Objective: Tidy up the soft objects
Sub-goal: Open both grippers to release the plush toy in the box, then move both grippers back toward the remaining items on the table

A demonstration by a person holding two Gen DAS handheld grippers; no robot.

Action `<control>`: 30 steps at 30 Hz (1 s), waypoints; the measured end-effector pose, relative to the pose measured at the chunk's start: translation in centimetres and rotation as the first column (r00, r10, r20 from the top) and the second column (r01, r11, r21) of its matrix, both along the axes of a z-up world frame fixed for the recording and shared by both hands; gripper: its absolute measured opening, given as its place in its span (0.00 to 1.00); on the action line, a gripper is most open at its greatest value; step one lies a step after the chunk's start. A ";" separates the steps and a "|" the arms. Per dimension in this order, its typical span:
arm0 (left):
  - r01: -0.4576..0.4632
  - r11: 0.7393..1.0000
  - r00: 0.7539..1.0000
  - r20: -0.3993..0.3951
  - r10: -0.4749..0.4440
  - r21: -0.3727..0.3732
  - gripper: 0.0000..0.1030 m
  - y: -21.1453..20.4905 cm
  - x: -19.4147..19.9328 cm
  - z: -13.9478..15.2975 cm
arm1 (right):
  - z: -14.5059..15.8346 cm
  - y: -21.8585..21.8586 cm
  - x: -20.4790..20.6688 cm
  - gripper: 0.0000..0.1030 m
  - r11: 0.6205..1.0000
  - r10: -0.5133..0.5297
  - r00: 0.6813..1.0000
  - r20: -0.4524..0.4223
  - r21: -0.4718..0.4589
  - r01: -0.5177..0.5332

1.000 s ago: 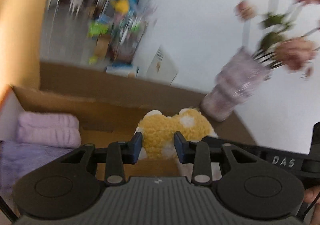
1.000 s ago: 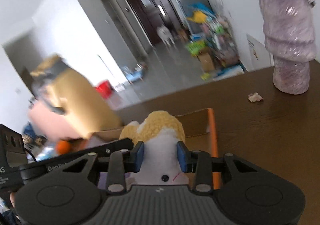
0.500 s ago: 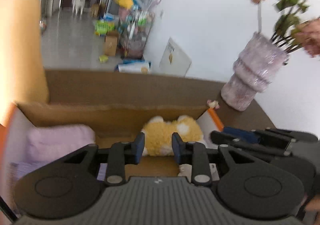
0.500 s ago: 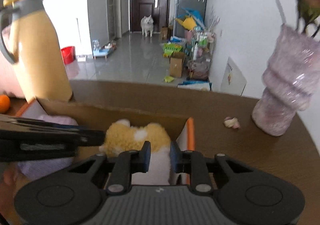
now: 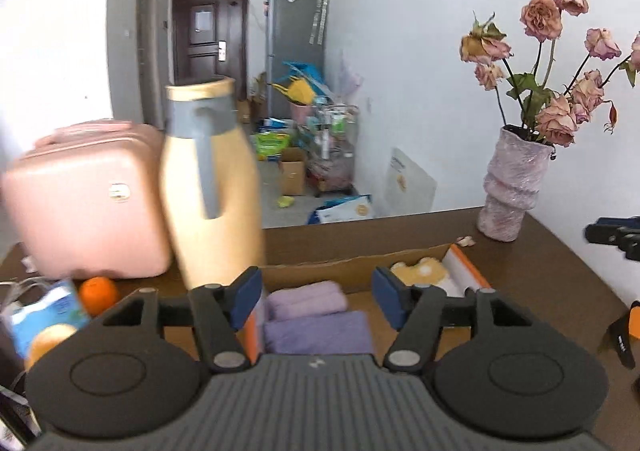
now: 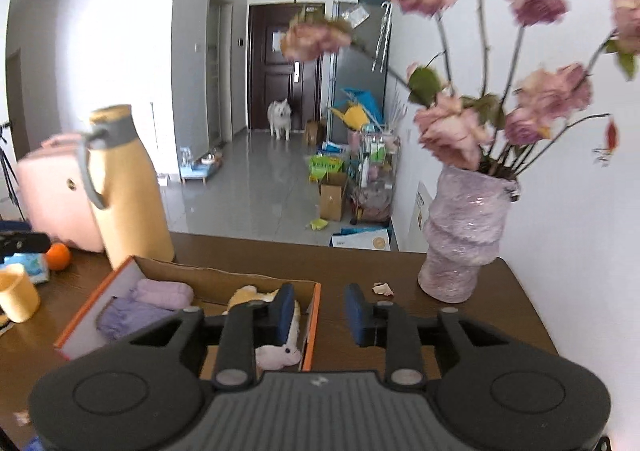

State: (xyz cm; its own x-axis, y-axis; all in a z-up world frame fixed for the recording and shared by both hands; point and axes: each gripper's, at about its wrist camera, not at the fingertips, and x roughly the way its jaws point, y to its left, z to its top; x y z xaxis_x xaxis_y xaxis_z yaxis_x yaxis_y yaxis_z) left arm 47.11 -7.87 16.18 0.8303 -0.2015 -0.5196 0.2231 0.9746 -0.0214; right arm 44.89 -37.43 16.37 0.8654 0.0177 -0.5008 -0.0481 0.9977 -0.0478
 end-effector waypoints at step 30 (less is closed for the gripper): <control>-0.124 0.992 0.984 0.123 0.126 -0.021 0.76 8.1 -37.7 -16.7 | -18.3 7.8 -33.9 0.58 0.989 0.038 0.991 0.129 0.137 -0.056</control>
State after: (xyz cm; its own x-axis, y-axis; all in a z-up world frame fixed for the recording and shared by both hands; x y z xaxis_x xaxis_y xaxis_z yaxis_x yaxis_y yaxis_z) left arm 9.43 0.24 -0.48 0.9073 -0.0980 -0.4088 0.1012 0.9948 -0.0137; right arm 10.94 -29.63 -1.98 0.9179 0.1222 -0.3775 -0.0976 0.9917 0.0836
